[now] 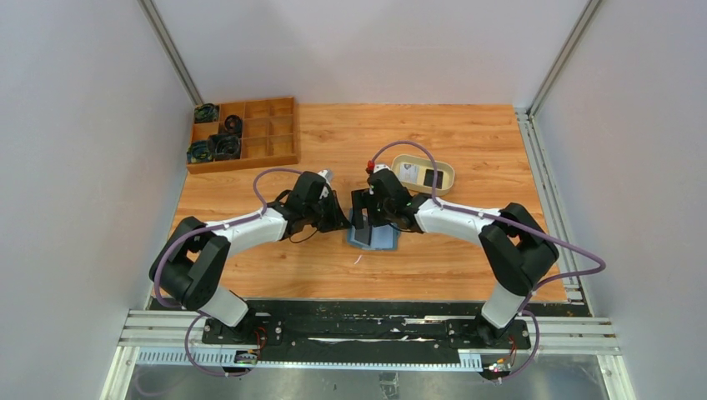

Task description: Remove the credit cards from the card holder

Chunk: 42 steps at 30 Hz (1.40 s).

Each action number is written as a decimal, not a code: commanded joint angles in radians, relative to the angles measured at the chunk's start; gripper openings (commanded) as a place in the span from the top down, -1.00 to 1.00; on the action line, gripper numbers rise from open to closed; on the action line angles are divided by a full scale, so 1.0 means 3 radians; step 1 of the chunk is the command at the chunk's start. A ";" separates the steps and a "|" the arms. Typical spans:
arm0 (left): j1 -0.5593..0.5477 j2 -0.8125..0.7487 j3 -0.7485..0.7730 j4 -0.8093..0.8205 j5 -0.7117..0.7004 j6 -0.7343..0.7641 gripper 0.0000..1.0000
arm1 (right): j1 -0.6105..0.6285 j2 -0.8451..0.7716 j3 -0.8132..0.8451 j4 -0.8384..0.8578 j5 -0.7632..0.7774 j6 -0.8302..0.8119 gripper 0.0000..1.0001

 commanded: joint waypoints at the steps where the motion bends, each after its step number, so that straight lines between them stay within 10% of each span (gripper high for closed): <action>1: 0.0014 -0.0035 -0.0034 0.0081 -0.0042 0.0004 1.00 | 0.0091 0.0107 0.0116 -0.0064 0.0062 0.0001 -0.71; 21: 0.0014 0.0103 -0.0013 0.0025 -0.0215 0.0059 1.00 | 0.0138 0.0397 0.0229 -0.0377 0.0158 -0.0106 -0.71; 42: 0.0016 0.0364 -0.0198 -0.0098 -0.0606 0.0300 1.00 | -0.0353 -0.0095 -0.0819 0.1487 -0.1256 0.0553 -0.74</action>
